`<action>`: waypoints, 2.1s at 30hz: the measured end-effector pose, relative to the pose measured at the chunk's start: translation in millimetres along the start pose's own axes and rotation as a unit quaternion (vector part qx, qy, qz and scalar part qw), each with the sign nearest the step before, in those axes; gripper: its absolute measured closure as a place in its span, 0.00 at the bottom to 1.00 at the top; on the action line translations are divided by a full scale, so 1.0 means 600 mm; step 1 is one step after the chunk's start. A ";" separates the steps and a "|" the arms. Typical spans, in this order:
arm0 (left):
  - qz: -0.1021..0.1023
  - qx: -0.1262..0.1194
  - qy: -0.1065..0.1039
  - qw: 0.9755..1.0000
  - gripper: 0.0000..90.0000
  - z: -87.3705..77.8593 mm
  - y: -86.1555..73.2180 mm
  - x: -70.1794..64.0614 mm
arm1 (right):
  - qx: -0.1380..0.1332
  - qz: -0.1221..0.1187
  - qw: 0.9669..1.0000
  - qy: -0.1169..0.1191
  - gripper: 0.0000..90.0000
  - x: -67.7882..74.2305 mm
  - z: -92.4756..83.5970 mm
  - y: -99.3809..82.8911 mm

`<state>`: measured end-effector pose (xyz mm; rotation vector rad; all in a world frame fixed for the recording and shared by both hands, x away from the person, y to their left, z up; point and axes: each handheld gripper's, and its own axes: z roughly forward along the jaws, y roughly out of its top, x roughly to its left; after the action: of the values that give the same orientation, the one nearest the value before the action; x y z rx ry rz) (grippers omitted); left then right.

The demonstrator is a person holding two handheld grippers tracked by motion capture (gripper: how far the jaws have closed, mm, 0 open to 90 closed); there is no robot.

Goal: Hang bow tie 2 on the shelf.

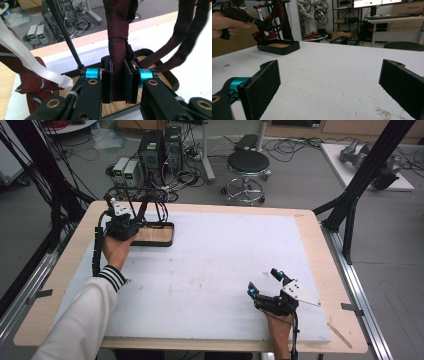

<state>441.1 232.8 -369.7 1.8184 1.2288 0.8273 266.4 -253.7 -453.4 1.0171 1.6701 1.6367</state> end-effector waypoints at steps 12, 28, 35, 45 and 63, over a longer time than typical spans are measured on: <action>-0.003 0.005 -0.001 1.000 0.87 -0.006 -0.008 0.010 | 0.000 0.000 1.000 0.000 0.03 0.000 0.000 0.000; 0.015 -0.011 -0.066 0.998 0.16 -0.030 -0.008 0.004 | 0.000 0.001 1.000 0.004 0.03 0.000 0.000 0.000; 0.029 -0.061 -0.107 0.992 0.16 -0.070 -0.011 0.004 | -0.001 0.001 1.000 0.003 0.03 0.000 -0.001 0.000; 0.073 -0.187 -0.160 0.967 0.16 -0.133 -0.098 0.005 | -0.002 -0.001 1.000 0.003 0.03 0.000 -0.001 0.000; 0.018 -0.250 -0.175 0.952 0.16 -0.185 -0.229 0.005 | -0.005 -0.009 1.000 -0.001 0.03 0.004 -0.002 -0.001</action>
<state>288.5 294.2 -434.8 1.4888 0.6840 0.7157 264.0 -252.4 -453.6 0.9962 1.6645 1.6300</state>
